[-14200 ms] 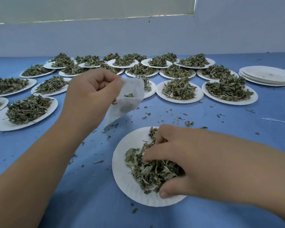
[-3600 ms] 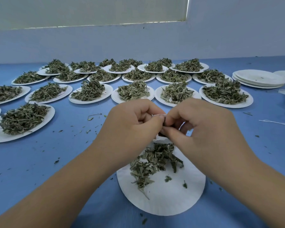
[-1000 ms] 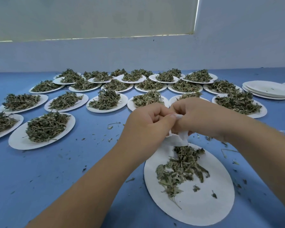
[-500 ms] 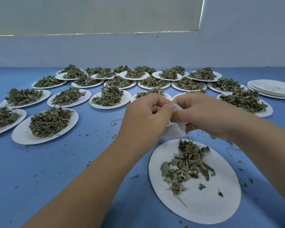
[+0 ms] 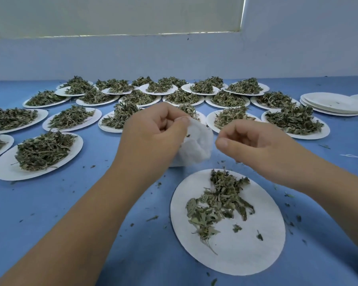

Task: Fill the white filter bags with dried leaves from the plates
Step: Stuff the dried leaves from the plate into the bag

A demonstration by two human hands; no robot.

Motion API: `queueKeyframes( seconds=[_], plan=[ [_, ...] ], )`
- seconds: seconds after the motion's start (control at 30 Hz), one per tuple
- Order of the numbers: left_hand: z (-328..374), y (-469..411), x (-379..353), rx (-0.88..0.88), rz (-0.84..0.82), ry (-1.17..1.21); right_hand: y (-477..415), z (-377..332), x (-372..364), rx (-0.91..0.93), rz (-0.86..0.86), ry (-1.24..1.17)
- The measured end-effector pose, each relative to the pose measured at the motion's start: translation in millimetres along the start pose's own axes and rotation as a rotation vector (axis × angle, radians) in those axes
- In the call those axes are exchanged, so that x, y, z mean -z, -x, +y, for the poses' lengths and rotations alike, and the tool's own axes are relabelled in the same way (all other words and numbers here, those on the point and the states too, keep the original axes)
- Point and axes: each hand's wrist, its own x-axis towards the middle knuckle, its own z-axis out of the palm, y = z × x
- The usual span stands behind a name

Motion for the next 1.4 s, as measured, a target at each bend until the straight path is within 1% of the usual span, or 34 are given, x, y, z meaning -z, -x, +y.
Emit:
queueKeyframes(
  seconds=[0.1,0.2,0.33,0.5,0.67,0.97,1.03,1.17,1.23,1.4],
  plan=[
    [-2,0,1,-0.042,0.046,-0.070,12,5,8,-0.044,-0.179,0.202],
    [-3,2,0,-0.093,0.103,-0.126,20,2,8,0.016,-0.324,0.374],
    [-4,2,1,-0.123,0.171,-0.152,27,-2,1,0.051,-0.372,0.493],
    [-8,3,-3,-0.106,0.133,-0.161,30,-4,-5,0.020,-0.421,0.562],
    [-10,3,-5,-0.094,0.073,-0.160,30,-3,-10,0.011,-0.410,0.578],
    [-14,2,-7,-0.109,0.056,-0.154,32,-2,-17,0.038,-0.370,0.570],
    [-15,2,-7,-0.117,0.046,-0.174,32,-2,-18,0.059,-0.363,0.568],
    [-15,2,-5,-0.198,0.046,-0.314,33,-3,-16,0.078,-0.337,0.541],
    [-15,2,-5,-0.201,0.046,-0.326,32,-5,-11,0.075,-0.311,0.472],
    [-13,2,-6,-0.164,0.014,-0.297,29,-11,7,0.007,-0.205,0.175]
  ],
)
